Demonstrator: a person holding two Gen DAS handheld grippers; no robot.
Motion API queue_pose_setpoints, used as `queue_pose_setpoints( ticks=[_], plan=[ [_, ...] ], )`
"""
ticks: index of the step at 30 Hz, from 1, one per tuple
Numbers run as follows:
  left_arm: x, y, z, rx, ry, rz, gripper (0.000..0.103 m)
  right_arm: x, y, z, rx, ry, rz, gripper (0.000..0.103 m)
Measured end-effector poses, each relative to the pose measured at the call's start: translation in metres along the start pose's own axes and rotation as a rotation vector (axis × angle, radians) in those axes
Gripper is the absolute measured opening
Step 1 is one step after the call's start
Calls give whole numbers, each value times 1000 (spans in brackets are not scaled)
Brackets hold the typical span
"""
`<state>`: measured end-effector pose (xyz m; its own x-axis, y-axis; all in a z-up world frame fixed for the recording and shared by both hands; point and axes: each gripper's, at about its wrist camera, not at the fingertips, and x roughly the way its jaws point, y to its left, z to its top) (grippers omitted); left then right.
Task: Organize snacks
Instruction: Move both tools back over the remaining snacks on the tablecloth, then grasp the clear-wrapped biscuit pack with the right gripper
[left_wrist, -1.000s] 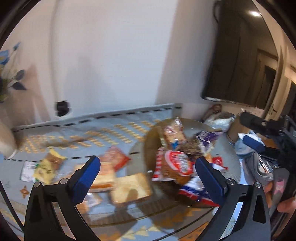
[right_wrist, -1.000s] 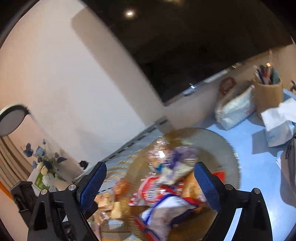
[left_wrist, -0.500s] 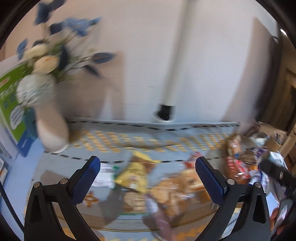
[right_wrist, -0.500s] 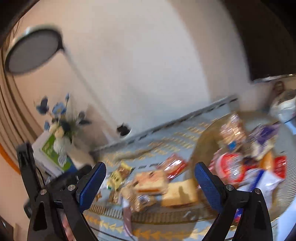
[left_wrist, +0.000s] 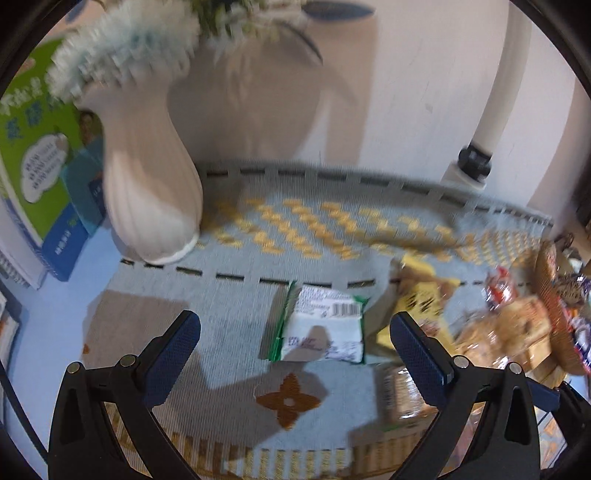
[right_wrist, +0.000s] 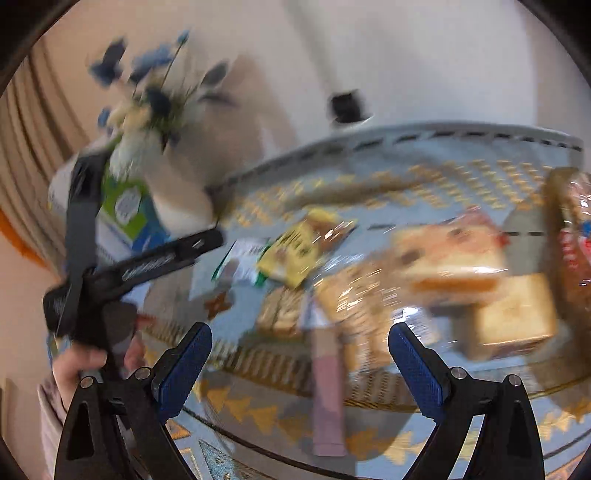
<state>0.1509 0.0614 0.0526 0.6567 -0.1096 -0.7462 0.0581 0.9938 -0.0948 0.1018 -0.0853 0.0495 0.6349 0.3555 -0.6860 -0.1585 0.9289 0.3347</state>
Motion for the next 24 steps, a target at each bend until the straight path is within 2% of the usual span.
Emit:
queue_pose_setpoints(
  ticks=[5,7,9,10,11,13,14,18,22,24],
  plan=[
    [28,4,-4,23,58,-46,103,44,25,-6,-118,52,-81,96],
    [38,5,-5,20,80,-77,103,58,33,-4,-160,31,-150,96],
    [46,7,-11,15,92,-92,103,65,39,-3,-193,-3,-179,95],
    [47,6,-14,28,70,-83,103,69,42,-4,-205,-19,-186,95],
    [46,5,-17,44,59,-64,103,75,45,-3,-216,9,-199,82],
    [47,0,-18,58,65,-40,103,80,46,-2,-219,22,-267,66],
    [48,-3,-19,73,72,-21,103,79,43,-1,-206,17,-271,63],
    [50,-13,-20,116,89,34,103,79,31,0,-163,36,-236,64],
    [49,-13,-21,111,89,29,103,82,34,1,-184,46,-258,66],
    [49,-12,-20,110,89,28,103,80,30,2,-165,35,-262,59]
  ],
)
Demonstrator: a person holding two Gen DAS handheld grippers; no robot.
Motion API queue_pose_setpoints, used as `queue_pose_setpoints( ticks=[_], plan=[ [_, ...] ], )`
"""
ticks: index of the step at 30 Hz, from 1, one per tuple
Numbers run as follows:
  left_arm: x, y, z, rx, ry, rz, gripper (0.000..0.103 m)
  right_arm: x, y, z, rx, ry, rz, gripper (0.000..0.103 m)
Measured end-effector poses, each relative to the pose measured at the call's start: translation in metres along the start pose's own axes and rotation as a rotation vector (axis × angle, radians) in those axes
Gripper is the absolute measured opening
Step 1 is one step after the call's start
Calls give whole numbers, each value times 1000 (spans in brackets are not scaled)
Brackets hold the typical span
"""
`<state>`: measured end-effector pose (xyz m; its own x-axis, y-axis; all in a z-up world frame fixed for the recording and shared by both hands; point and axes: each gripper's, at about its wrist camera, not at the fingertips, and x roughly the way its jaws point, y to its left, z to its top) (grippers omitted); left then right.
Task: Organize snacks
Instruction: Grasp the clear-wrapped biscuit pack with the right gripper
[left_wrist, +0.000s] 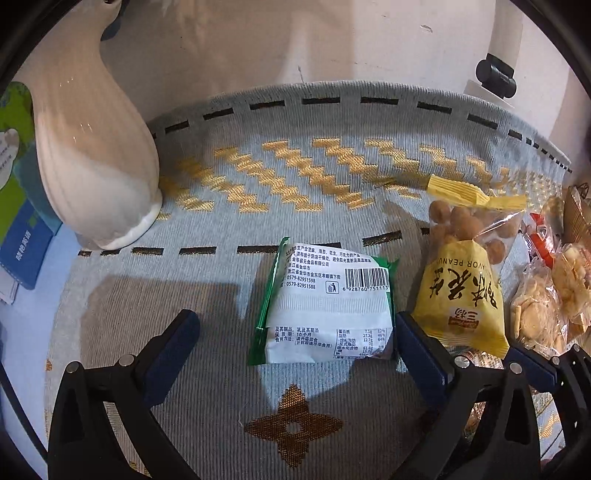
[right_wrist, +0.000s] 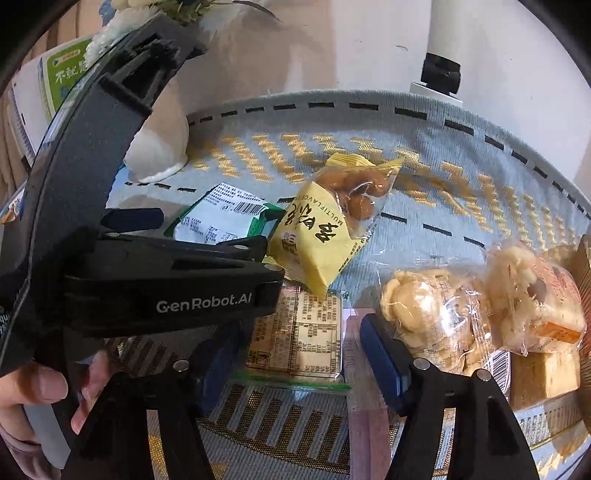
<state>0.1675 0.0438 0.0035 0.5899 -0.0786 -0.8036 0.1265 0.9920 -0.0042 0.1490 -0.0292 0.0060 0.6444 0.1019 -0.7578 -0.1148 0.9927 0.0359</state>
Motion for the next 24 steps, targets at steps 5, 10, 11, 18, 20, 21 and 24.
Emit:
queue_pose_setpoints(
  ticks=[5,10,11,18,20,21,24],
  plan=[
    [2,1,3,0,2,-1,103,-14,-7,-4,29,-57,117,44],
    [0,2,1,0,2,-2,103,-36,-15,-22,70,-97,213,43],
    [0,2,1,1,3,-2,103,-42,-16,-26,70,-115,237,43],
    [0,1,1,0,3,-2,103,-91,-24,-65,91,-225,292,43],
    [0,1,1,1,4,-3,103,-107,-34,-80,112,-257,238,43],
    [0,1,1,1,4,-3,103,-111,-37,-84,130,-269,219,43],
    [0,1,1,1,4,-3,103,-120,-56,-96,177,-270,142,43]
  ],
)
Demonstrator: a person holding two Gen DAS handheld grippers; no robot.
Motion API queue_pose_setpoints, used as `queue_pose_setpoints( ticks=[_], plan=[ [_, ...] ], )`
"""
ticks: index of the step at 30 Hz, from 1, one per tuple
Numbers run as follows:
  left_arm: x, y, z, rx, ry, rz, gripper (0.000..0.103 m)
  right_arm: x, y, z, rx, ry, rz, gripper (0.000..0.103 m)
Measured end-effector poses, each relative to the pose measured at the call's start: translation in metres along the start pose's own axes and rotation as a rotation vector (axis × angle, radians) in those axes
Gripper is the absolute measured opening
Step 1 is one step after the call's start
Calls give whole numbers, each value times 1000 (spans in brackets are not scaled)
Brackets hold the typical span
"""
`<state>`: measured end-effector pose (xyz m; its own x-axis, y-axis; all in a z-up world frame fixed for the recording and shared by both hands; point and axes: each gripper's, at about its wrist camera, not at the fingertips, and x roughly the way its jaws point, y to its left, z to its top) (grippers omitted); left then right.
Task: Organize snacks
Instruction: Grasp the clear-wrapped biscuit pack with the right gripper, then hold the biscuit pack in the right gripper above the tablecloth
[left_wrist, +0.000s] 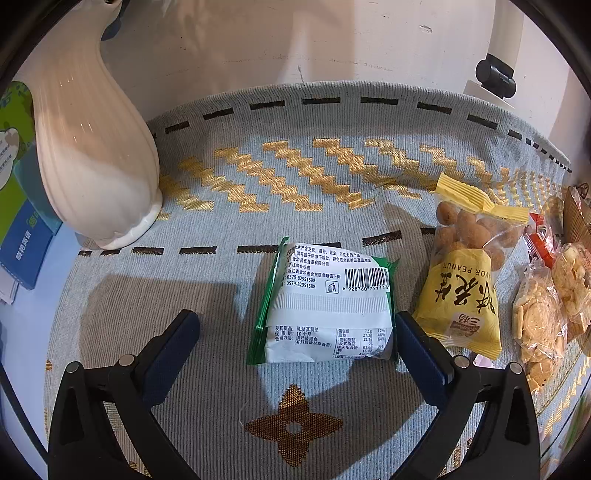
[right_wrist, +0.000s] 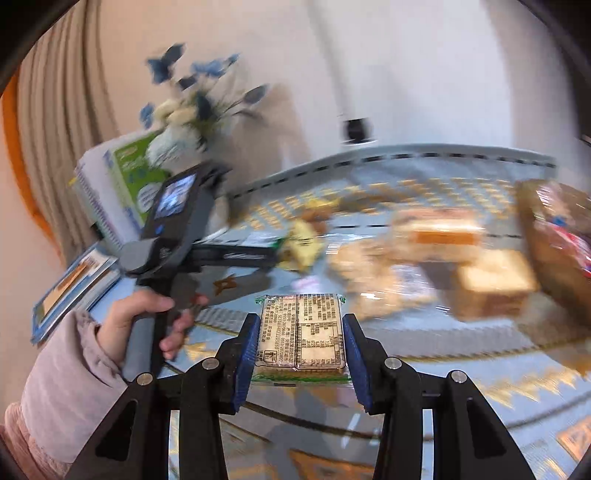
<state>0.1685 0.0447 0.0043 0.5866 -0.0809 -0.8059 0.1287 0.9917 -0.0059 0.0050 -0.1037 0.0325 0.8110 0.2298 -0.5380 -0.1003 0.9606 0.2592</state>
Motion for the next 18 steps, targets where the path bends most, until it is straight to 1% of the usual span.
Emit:
queue_pose_setpoints(
  ticks=[1,2,3,6,7,11,15,18],
  plan=[
    [0,1,0,0,0,0,103,1,-11,-1,31,12,-30,43],
    [0,1,0,0,0,0,103,3,-22,-2,69,36,-33,43],
    [0,1,0,0,0,-1,103,10,-36,-4,114,86,-17,43],
    [0,0,0,0,0,-1,103,25,-68,-9,288,163,52,43],
    [0,0,0,1,1,0,103,26,-70,-9,297,160,56,43],
    [0,0,0,0,1,-1,103,30,-54,-6,222,179,-12,44],
    [0,0,0,1,1,-1,103,29,-54,-6,221,179,-29,44],
    [0,0,0,1,1,-1,103,32,-45,-4,170,195,-80,44]
  ],
)
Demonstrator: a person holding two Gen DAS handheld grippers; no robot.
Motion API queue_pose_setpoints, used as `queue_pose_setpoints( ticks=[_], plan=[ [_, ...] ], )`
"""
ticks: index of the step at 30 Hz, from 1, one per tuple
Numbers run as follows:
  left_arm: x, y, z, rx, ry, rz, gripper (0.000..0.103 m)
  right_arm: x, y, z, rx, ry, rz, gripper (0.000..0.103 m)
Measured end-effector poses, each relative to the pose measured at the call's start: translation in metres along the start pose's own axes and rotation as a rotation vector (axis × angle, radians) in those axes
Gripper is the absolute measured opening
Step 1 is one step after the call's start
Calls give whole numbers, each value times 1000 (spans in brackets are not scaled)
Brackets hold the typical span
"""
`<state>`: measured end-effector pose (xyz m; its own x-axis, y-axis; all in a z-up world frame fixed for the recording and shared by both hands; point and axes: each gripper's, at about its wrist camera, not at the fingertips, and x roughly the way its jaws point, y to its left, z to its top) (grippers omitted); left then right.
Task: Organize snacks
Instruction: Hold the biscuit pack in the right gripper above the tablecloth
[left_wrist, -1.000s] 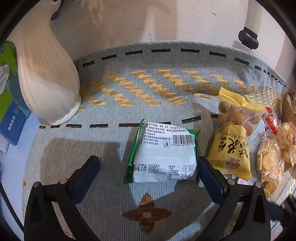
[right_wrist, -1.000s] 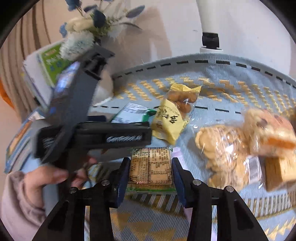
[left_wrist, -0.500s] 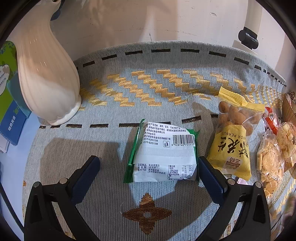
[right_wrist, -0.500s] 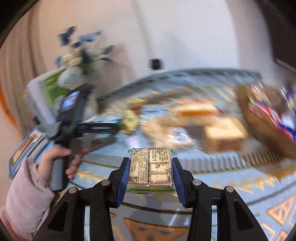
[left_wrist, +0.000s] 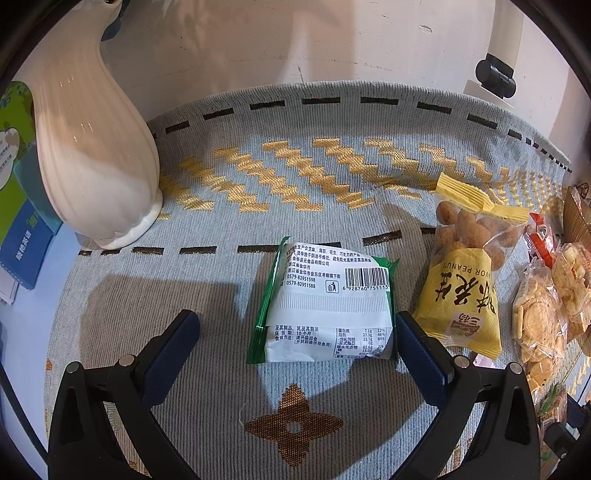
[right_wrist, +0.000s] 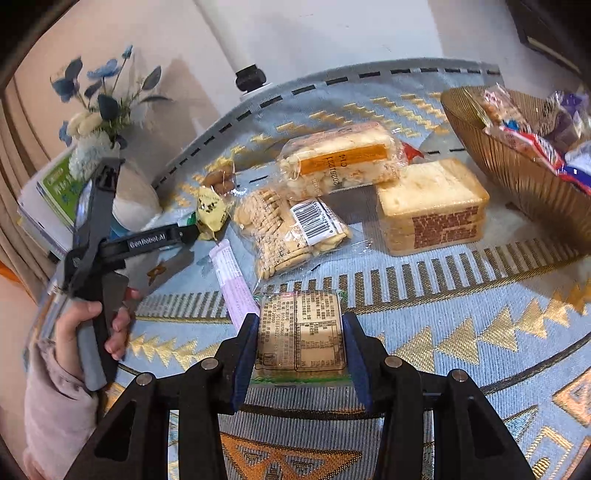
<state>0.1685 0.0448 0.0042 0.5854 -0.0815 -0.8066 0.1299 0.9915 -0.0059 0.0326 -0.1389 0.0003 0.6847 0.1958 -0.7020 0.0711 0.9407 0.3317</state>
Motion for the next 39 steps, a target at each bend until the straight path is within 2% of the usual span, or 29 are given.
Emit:
queue_pose_setpoints(
  ticks=[4,17,29,39],
  plan=[
    [0,0,0,0,0,0,103,5,8,-1,-44,9,-52,44],
    [0,0,0,0,2,-1,103,7,11,-2,-69,15,-77,46],
    [0,0,0,1,4,-3,103,14,23,-1,-120,22,-167,45],
    [0,0,0,1,5,-3,103,14,21,0,-111,19,-166,46]
  ],
)
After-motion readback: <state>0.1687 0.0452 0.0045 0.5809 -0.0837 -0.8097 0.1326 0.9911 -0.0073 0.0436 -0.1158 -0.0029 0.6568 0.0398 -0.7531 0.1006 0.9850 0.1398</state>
